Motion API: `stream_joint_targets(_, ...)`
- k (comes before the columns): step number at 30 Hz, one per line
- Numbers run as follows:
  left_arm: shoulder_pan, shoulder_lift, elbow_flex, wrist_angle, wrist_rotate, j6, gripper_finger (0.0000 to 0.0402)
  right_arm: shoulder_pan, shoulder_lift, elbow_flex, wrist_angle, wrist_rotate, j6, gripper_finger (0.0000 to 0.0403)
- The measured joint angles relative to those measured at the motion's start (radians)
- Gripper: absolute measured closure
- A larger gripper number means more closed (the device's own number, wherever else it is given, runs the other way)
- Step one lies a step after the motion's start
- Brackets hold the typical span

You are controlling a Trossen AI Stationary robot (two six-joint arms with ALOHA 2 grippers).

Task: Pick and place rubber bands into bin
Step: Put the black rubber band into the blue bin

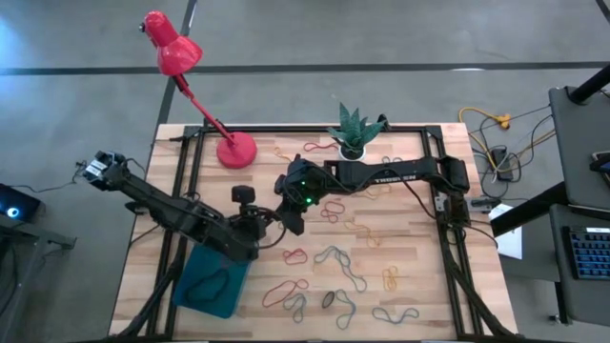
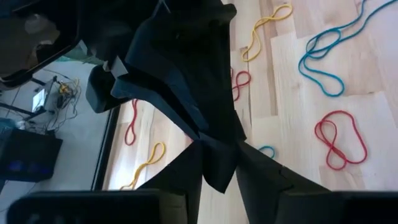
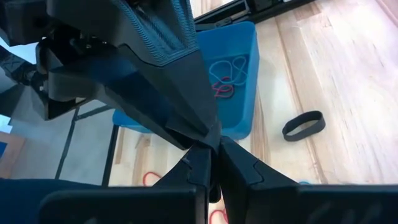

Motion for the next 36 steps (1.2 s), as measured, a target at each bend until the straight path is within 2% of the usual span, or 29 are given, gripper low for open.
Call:
stream_joint_targets(8,0.002,0.001,-0.001,0.003,0.003,-0.001,0.0334,0.000,0.000,0.000,-0.001,0.000,-0.003,0.0390)
stream_joint_targets(15,0.006,0.001,-0.001,0.004,0.048,-0.009,0.0395,0.001,0.000,0.000,-0.047,0.002,-0.024,0.0390)
stream_joint_targets(25,0.009,-0.002,-0.001,-0.059,0.062,-0.075,0.0400,0.003,-0.002,0.000,-0.068,0.005,-0.082,0.0385)
stream_joint_targets(29,0.008,-0.005,-0.004,-0.077,0.071,-0.079,0.0401,0.002,-0.004,-0.001,-0.087,0.004,-0.083,0.0350)
stream_joint_targets(36,0.008,-0.014,-0.004,-0.147,0.118,-0.128,0.0401,0.002,-0.004,-0.001,-0.110,0.064,-0.091,0.0236)
